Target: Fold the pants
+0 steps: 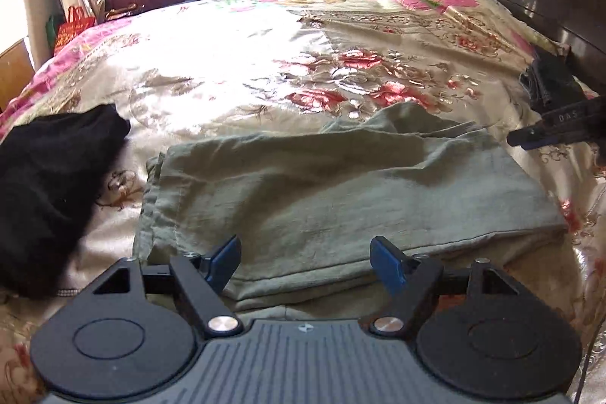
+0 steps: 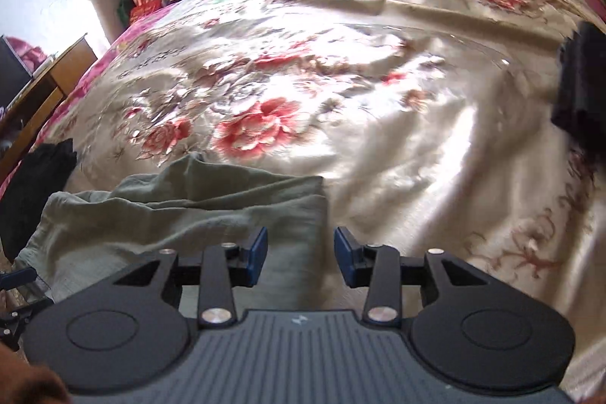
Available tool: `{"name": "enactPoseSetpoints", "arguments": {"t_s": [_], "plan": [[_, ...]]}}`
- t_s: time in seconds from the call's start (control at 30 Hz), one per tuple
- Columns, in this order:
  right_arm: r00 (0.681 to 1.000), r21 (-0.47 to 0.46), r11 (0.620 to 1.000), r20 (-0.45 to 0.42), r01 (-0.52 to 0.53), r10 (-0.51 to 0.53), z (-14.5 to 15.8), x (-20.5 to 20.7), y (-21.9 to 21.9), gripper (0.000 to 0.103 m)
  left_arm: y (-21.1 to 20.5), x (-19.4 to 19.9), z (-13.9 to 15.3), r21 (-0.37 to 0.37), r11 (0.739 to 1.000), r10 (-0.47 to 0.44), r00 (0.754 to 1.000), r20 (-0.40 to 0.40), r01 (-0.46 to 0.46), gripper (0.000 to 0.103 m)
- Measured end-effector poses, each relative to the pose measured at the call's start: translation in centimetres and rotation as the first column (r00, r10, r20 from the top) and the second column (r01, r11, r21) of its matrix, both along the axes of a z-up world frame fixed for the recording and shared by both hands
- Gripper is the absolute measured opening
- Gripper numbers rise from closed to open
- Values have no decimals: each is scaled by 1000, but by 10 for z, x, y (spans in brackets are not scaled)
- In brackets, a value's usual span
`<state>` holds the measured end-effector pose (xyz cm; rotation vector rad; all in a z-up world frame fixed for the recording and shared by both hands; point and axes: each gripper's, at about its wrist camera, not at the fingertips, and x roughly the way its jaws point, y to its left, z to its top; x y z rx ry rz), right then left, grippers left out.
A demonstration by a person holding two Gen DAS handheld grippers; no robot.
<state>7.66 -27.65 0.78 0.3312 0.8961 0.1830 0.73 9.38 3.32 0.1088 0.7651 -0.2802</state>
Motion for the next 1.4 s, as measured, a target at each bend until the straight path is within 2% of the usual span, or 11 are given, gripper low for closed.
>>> {"name": "enactPoseSetpoints", "arguments": {"t_s": [0.17,0.27,0.43,0.53,0.83,0.93,1.1,1.2,1.27,1.37,1.4], "plan": [[993,291,956,-95,-42,73,-33,-13,-8,42,-31,12,7,51,998,-49,999,24,47,88],[992,297,953,-88,-60,90,-42,-14,-4,43,-49,11,11,67,993,-102,994,26,100,88],[984,449,888,-90,-95,151,-45,-13,-21,43,-74,10,6,110,977,-186,983,10,183,88],[991,396,916,-87,-59,101,-50,-5,-26,39,-87,12,1,125,968,-218,976,-6,217,88],[977,624,776,-95,-91,191,-66,-1,-28,42,-102,19,-5,118,958,-260,965,-30,262,88],[982,615,786,-101,-63,158,-71,-2,-32,37,-101,20,-4,105,956,-271,962,-30,272,88],[982,738,675,-145,29,117,-91,11,-20,11,-104,27,-9,110,959,-259,965,-50,263,88],[983,806,591,-134,35,124,-90,13,-7,8,-105,29,-10,119,959,-253,965,-61,259,88],[991,801,597,-109,42,77,-83,12,-14,7,-108,30,-12,128,956,-254,964,-82,263,89],[991,739,665,-130,102,-8,-83,6,-40,6,-118,31,-13,91,954,-275,955,-107,285,88],[987,732,665,-152,146,-49,-87,2,-54,5,-124,31,-13,86,950,-291,951,-109,301,88]]}}
